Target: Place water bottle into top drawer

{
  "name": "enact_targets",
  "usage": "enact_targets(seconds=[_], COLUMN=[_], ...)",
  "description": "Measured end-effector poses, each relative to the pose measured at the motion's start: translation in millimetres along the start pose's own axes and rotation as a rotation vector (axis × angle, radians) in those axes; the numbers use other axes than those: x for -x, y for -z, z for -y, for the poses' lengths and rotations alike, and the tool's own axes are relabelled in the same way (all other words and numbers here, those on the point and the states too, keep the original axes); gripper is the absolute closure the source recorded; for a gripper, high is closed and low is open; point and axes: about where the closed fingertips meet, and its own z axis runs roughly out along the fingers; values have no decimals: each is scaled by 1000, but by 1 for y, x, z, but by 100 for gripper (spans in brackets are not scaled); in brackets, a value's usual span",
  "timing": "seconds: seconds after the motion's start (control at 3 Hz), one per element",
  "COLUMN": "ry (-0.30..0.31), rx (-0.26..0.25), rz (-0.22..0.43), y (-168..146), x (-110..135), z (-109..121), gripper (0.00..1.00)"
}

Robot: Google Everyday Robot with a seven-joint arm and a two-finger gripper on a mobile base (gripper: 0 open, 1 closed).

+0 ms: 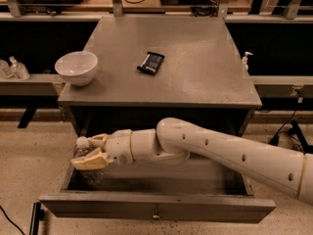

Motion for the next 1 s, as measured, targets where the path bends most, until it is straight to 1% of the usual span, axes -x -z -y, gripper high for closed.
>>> enact_targets(seconds=[0.33, 0.67, 1.0], ry=[-21, -68, -67], rx=[-13, -23, -19], rz=[-64, -92, -92], y=[10, 21, 19], x=[-10, -18, -17], z=[7, 12, 10], gripper=[100, 100, 74])
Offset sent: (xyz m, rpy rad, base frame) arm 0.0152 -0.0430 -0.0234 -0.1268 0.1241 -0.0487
